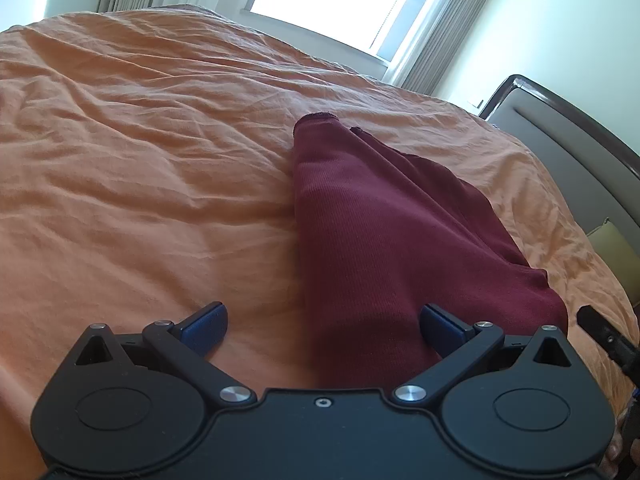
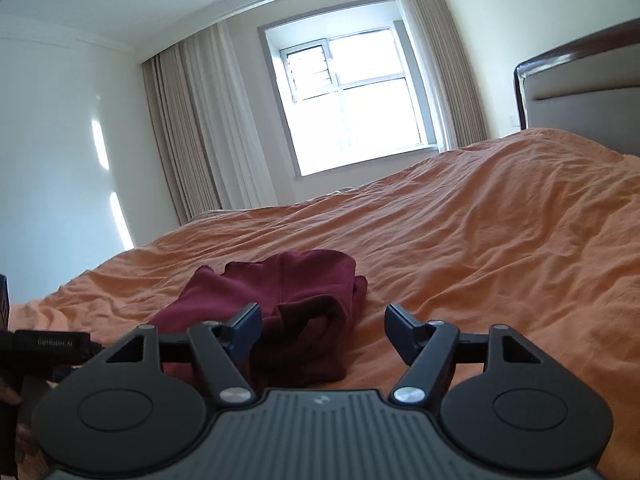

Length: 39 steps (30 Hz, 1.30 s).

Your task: Fold small clothes

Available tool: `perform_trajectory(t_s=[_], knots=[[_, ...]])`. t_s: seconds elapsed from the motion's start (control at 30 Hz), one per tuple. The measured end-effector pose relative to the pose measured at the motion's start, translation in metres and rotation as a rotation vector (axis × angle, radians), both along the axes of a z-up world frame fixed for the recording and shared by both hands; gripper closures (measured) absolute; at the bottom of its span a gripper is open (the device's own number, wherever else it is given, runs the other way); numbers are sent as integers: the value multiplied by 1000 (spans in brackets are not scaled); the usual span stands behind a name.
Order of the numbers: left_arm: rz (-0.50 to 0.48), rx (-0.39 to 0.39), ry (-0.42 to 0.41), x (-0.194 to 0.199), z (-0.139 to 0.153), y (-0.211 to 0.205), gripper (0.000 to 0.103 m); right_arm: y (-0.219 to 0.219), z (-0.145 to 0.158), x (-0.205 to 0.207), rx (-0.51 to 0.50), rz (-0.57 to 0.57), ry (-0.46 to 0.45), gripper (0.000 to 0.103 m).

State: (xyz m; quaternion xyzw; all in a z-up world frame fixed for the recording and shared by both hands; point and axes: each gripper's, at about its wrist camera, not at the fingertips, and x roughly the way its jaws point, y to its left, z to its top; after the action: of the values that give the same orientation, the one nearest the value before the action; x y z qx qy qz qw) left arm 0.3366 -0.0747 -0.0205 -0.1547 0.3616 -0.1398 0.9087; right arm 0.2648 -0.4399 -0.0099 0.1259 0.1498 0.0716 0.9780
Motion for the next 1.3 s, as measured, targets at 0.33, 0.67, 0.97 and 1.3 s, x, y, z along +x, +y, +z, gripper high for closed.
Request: perform_trajectory(t_s=[0.33, 0.67, 0.97, 1.3], knots=[[-3, 8, 1, 1, 0, -2, 1, 6, -14, 51, -99, 38, 70, 80], [-5, 11, 3, 2, -1, -2, 1, 18, -25, 32, -202, 0, 60, 101], [-8, 15, 3, 1, 0, -2, 1, 8, -28, 24, -146, -20, 98, 69], [-5, -58, -17, 6, 17, 11, 1, -16, -2, 26, -46, -70, 23, 0]])
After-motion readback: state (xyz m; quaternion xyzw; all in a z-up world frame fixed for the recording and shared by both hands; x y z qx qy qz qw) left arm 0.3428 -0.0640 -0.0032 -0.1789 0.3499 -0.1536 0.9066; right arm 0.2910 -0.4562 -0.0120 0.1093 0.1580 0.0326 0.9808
